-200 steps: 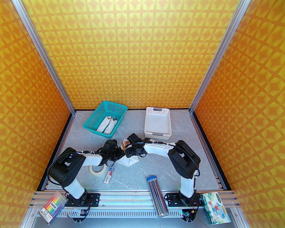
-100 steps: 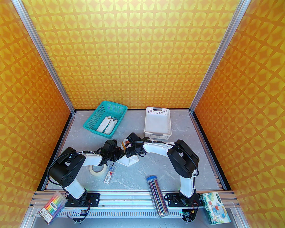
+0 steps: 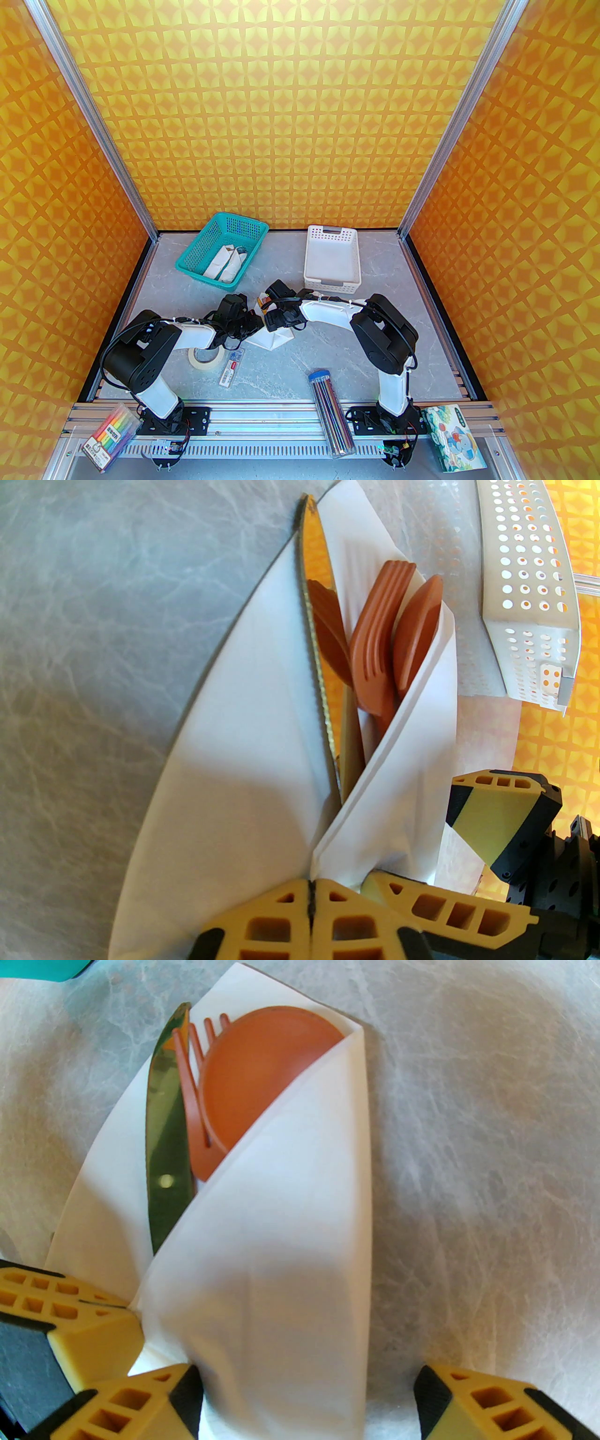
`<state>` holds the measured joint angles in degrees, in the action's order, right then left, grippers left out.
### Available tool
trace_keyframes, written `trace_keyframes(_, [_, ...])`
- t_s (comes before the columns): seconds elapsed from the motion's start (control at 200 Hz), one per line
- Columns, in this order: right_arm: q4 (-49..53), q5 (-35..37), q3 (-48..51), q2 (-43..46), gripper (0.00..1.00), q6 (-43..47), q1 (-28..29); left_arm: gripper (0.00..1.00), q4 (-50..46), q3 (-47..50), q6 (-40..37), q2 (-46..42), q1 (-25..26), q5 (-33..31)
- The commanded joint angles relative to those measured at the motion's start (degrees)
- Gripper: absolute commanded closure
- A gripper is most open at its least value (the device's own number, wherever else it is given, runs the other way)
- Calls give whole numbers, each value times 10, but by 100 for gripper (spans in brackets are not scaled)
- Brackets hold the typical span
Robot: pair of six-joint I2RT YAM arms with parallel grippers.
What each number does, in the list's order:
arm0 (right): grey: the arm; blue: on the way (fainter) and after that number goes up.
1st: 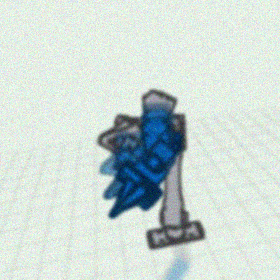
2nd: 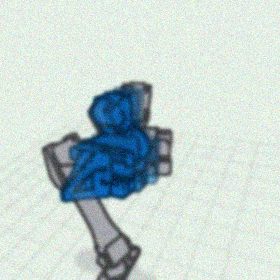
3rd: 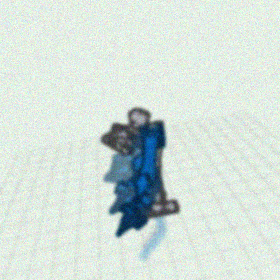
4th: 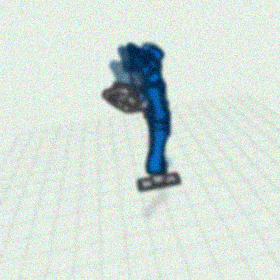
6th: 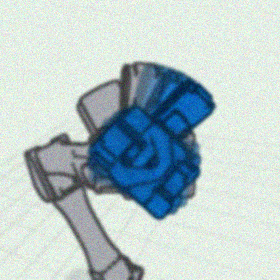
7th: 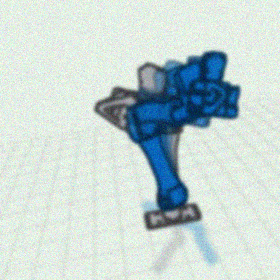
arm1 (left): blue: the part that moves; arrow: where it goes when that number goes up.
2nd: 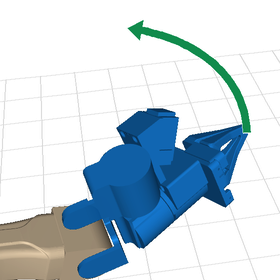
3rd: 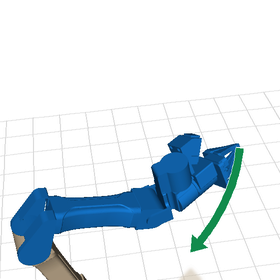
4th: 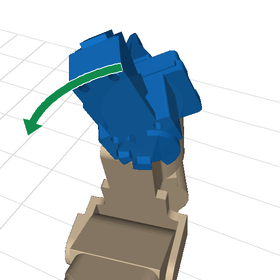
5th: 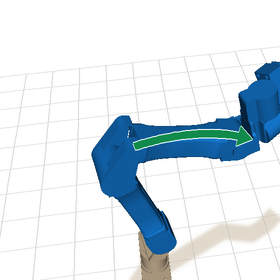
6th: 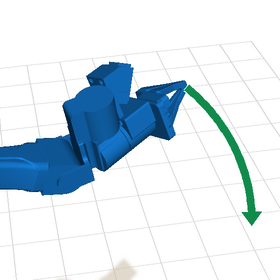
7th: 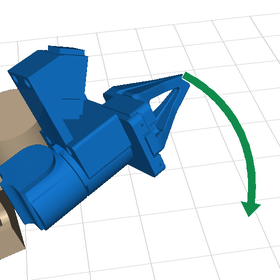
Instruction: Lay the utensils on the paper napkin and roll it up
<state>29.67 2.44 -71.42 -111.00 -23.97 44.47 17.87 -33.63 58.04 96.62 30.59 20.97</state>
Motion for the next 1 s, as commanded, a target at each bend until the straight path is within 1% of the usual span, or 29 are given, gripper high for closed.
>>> trace_keyframes(0.0, [38,36,-7,7,22,-1,-18,100,-34,12,-1,19,0,-1])
trace_keyframes(0.22, [28,1,-5,30,25,-5,-30,100,-35,10,-2,19,0,-1])
trace_keyframes(0.285, [21,-17,-3,40,24,2,-30,100,-35,9,-3,21,0,-1])
trace_keyframes(0.36, [20,-34,-3,50,20,12,-30,100,-35,8,-3,21,0,-1])
trace_keyframes(0.555, [5,-86,5,85,20,26,-32,100,-36,8,-3,20,0,-2])
trace_keyframes(0.62, [-6,-119,9,88,29,23,-36,100,-36,7,-3,21,0,-1])
trace_keyframes(0.72, [-29,-180,10,77,54,14,-37,100,-35,7,-3,21,0,-1])
trace_keyframes(0.775, [-41,-206,11,67,65,4,-36,100,-33,8,-2,21,0,-1])
trace_keyframes(0.895, [-50,-214,9,45,88,-7,-33,100,-27,10,2,23,0,-1])
trace_keyframes(0.935, [-51,-214,7,39,93,-9,-32,100,-27,10,2,23,0,-1])
trace_keyframes(0.995, [-53,-214,5,30,97,-12,-29,100,-27,11,2,23,0,-1])
